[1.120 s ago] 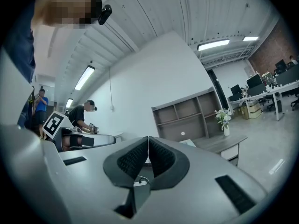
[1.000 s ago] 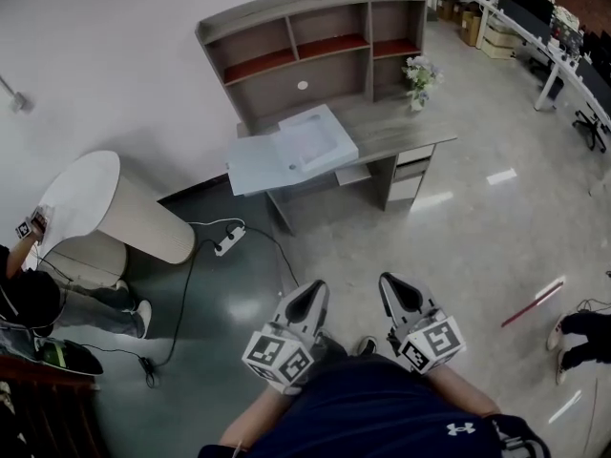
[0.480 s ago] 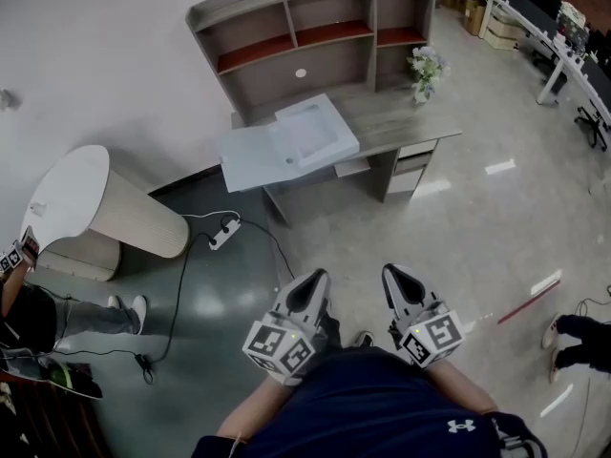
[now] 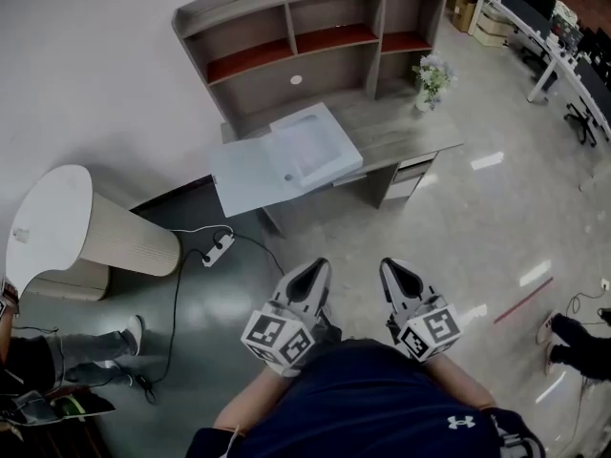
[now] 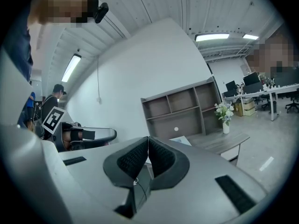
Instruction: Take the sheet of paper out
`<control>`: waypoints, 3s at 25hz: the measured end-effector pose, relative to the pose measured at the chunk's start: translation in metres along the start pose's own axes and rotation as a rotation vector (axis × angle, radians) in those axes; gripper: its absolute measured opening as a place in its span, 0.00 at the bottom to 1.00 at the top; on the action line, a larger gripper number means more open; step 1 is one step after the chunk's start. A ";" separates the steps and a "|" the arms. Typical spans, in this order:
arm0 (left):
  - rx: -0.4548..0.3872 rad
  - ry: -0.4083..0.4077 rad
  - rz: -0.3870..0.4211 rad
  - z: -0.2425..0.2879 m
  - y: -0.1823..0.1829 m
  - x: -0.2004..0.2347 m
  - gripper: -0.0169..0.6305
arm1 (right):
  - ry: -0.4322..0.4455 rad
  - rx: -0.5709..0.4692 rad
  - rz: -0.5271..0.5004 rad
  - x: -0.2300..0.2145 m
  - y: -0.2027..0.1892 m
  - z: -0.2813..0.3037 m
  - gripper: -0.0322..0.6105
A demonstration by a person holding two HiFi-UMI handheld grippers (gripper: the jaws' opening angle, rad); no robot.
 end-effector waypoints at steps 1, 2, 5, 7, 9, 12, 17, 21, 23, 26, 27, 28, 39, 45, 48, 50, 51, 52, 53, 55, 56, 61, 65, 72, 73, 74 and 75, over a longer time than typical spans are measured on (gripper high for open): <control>-0.001 -0.003 -0.001 0.003 0.004 0.009 0.07 | -0.005 0.001 -0.002 0.000 0.002 0.010 0.07; -0.002 -0.007 0.000 0.005 0.008 0.018 0.07 | -0.010 0.002 -0.005 0.001 0.003 0.019 0.07; -0.004 -0.013 -0.002 0.007 0.019 0.044 0.06 | -0.027 0.006 -0.005 0.006 0.007 0.046 0.07; -0.006 -0.016 -0.002 0.007 0.026 0.062 0.05 | -0.033 0.004 -0.001 0.011 0.008 0.064 0.07; -0.008 -0.023 0.006 0.008 0.033 0.079 0.05 | -0.036 -0.001 0.002 0.016 0.009 0.081 0.07; -0.006 -0.030 0.016 0.008 0.038 0.097 0.05 | -0.041 0.002 0.006 0.023 0.008 0.098 0.07; -0.011 -0.029 -0.033 0.012 0.039 0.118 0.05 | -0.063 0.015 0.011 0.021 0.007 0.114 0.07; 0.007 -0.031 -0.032 0.025 0.039 0.126 0.05 | -0.072 0.034 0.023 0.015 0.006 0.124 0.07; 0.014 -0.027 -0.037 0.033 0.039 0.133 0.05 | -0.070 0.043 0.029 0.009 0.005 0.133 0.07; 0.014 -0.013 -0.042 0.046 0.040 0.145 0.05 | -0.064 0.041 0.033 -0.005 0.003 0.150 0.07; 0.015 -0.004 -0.041 0.051 0.040 0.150 0.05 | -0.059 0.040 0.034 -0.009 0.004 0.156 0.07; 0.016 0.008 -0.039 0.056 0.041 0.154 0.05 | -0.051 0.038 0.035 -0.014 0.004 0.162 0.07; 0.010 0.101 -0.072 0.145 0.059 0.192 0.05 | 0.041 0.061 0.044 -0.097 0.036 0.247 0.07; 0.014 0.166 -0.114 0.185 0.068 0.208 0.05 | 0.080 0.080 0.070 -0.141 0.051 0.282 0.07; 0.020 0.200 -0.127 0.202 0.069 0.216 0.05 | 0.099 0.092 0.086 -0.161 0.054 0.297 0.07; 0.025 0.228 -0.130 0.211 0.069 0.222 0.05 | 0.112 0.097 0.087 -0.173 0.056 0.307 0.07; 0.025 0.243 -0.129 0.216 0.069 0.226 0.05 | 0.118 0.100 0.085 -0.180 0.057 0.312 0.07; 0.026 0.259 -0.127 0.220 0.068 0.229 0.05 | 0.125 0.103 0.083 -0.186 0.057 0.317 0.07; 0.028 0.276 -0.125 0.225 0.068 0.233 0.05 | 0.130 0.109 0.081 -0.192 0.056 0.321 0.07; 0.039 0.316 -0.120 0.232 0.065 0.242 0.05 | 0.138 0.125 0.076 -0.204 0.054 0.329 0.07; 0.048 0.336 -0.119 0.235 0.063 0.249 0.05 | 0.140 0.133 0.073 -0.209 0.052 0.334 0.07; 0.119 0.425 -0.150 0.253 0.046 0.292 0.05 | 0.136 0.181 0.088 -0.233 0.039 0.358 0.07; 0.183 0.471 -0.138 0.264 0.030 0.322 0.05 | 0.101 0.237 0.113 -0.248 0.022 0.372 0.07; 0.285 0.430 -0.299 0.294 -0.009 0.388 0.05 | 0.024 0.294 0.131 -0.255 0.004 0.391 0.07; 0.301 0.424 -0.327 0.297 -0.015 0.397 0.05 | 0.015 0.302 0.135 -0.255 0.002 0.392 0.07; 0.320 0.420 -0.353 0.301 -0.021 0.405 0.06 | 0.008 0.309 0.138 -0.255 0.001 0.394 0.07; 0.340 0.415 -0.374 0.305 -0.027 0.413 0.09 | 0.001 0.315 0.140 -0.255 -0.001 0.395 0.07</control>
Point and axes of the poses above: the fingertips, and each gripper's own axes: z forward along the fingers, x to its left, y out of its top, the point moved 10 cm from there along -z, backward along the fingers, and after that the axes turned 3 degrees about z, right-handed, at the moved point
